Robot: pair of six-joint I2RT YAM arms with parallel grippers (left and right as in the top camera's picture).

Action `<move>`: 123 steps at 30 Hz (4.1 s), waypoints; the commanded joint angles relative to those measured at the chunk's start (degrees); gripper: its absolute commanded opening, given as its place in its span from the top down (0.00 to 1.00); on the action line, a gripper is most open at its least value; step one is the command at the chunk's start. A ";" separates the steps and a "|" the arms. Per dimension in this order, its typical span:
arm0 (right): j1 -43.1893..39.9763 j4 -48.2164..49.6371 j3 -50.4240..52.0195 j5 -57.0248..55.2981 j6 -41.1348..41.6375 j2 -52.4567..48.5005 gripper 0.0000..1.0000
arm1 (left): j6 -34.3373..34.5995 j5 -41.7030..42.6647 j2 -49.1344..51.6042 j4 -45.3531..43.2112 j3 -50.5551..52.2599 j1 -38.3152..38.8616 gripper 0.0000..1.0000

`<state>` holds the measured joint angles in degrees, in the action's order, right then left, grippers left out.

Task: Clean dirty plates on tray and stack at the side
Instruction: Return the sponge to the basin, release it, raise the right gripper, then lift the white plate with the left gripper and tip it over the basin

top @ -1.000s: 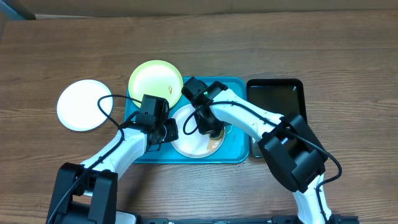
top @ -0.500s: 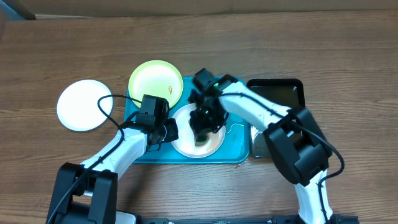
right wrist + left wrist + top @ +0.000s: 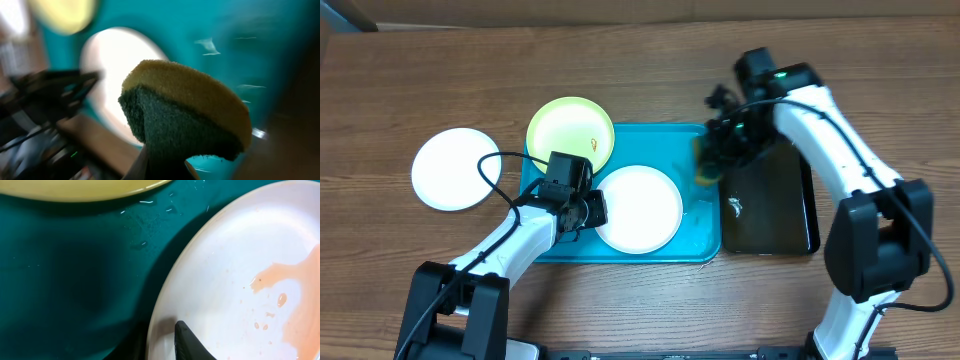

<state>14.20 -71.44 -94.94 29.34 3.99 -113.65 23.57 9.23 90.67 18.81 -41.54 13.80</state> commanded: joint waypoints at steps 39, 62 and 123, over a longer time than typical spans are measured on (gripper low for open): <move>-22.69 -0.74 -10.78 -16.83 6.51 0.48 0.00 | -1.29 -0.96 0.70 8.35 -6.23 0.15 0.96; -24.55 5.01 -10.78 -16.83 6.51 0.48 0.00 | -4.39 -28.48 0.61 21.64 -37.22 16.48 0.96; -24.55 5.01 -10.78 -16.83 6.51 0.48 0.00 | -24.61 -56.41 13.25 -0.26 -37.24 46.14 0.96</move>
<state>-10.35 -66.63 -104.88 12.25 10.68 -113.84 -23.44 -60.95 103.79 12.45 -78.48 63.37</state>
